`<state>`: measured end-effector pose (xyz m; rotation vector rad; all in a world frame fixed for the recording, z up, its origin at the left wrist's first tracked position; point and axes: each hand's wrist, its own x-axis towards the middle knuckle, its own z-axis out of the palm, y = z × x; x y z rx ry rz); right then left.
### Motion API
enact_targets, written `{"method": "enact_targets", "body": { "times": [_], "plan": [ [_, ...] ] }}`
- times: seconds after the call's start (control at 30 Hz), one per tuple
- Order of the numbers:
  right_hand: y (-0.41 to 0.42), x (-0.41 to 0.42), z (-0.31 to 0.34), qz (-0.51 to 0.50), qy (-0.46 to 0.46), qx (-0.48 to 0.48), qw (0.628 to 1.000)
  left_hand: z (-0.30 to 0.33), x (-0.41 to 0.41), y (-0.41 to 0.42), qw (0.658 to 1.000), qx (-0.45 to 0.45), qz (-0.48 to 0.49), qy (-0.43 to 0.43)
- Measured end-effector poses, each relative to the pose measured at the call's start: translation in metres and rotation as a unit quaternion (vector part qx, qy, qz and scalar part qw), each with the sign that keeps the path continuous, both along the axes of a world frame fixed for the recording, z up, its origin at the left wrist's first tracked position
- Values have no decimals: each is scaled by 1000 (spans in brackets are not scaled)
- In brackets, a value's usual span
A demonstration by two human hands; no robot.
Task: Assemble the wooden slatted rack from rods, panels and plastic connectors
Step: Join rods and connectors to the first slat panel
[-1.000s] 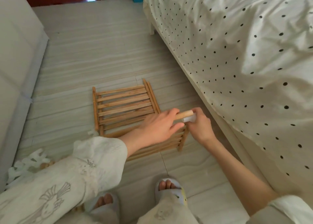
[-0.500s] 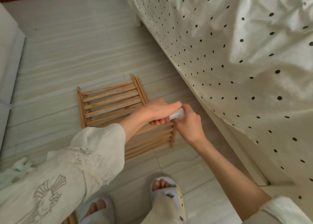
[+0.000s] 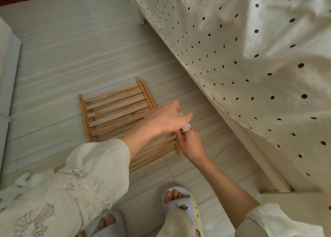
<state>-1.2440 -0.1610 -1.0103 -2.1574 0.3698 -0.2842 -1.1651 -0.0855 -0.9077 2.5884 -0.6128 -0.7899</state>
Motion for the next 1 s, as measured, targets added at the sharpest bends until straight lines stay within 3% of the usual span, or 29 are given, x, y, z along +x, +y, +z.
{"method": "enact_targets", "body": {
  "times": [0.17, 0.37, 0.53, 0.63, 0.77, 0.9, 1.0],
  "plan": [
    [9, -1, 0, -30, -20, -15, 999, 2, -5, 2, 996, 32, 8, -87],
    [19, 5, -7, -34, -46, -15, 998, 20, -1, 8, 986, 6, 51, -159],
    [18, 6, -11, -15, -35, 9, 999, 27, 8, 22, 998, 1, 0, -68],
    [15, 4, -12, -9, -14, 27, 999, 27, 11, 32, 999, -37, 17, 2],
    [10, 5, 8, 66, 61, 221, 971, 31, 12, 45, 993, -92, 29, 69],
    [-3, -1, 36, 32, 27, 376, 926, 28, 13, 51, 984, -143, 14, 105],
    [-2, 1, 55, 70, 3, 378, 923, 23, 13, 51, 982, -167, -2, 91]
  ]
}}
